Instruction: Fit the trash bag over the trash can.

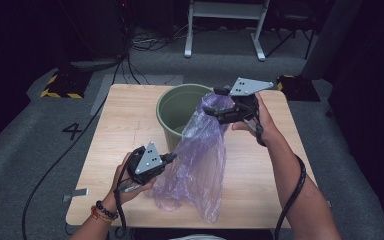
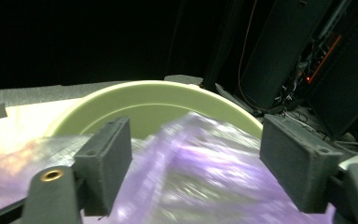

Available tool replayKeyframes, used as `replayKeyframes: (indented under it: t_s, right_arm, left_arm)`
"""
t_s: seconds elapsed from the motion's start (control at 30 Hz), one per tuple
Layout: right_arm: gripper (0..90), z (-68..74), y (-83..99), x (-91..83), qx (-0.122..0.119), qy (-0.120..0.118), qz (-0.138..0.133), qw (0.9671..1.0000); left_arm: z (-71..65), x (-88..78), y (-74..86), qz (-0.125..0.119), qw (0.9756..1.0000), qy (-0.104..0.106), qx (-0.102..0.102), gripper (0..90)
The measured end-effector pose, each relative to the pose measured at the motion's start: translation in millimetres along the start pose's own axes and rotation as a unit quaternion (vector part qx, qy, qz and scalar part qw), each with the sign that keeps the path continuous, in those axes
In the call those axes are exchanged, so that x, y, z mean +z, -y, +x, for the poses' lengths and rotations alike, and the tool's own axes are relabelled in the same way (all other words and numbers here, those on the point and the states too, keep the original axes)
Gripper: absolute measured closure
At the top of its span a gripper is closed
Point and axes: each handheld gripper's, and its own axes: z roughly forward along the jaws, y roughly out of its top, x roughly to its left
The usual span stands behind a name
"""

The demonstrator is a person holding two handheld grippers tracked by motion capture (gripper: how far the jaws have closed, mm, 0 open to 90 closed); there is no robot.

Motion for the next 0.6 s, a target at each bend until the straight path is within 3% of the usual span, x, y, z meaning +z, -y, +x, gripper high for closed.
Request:
replayKeyframes:
  t_s: [0.07,0.2,0.4,0.47,0.6]
  right_arm:
    - [24.0,5.7,-4.6,0.8,-0.011,-0.005,-0.004,0.9999]
    - [25.1,5.8,-8.7,-6.2,-0.012,0.006,-0.017,0.9998]
    - [26.8,-5.8,6.6,-14.0,0.001,0.052,0.018,0.9985]
    - [30.1,-8.8,12.3,-16.9,0.010,0.057,0.018,0.9982]
    - [35.6,-13.2,25.4,-12.4,0.015,0.062,0.049,0.9968]
  left_arm:
    - [-0.3,1.6,0.2,0.004,1.0000,0.003,0.001,90.0]
    - [1.7,2.8,5.8,0.011,0.9999,0.004,-0.008,90.0]
    - [0.0,3.0,15.8,0.020,0.9997,0.009,-0.014,90.0]
    - [-1.5,3.8,18.0,0.023,0.9996,0.010,-0.015,90.0]
    - [-2.8,3.2,18.7,0.021,0.9996,0.012,-0.017,90.0]
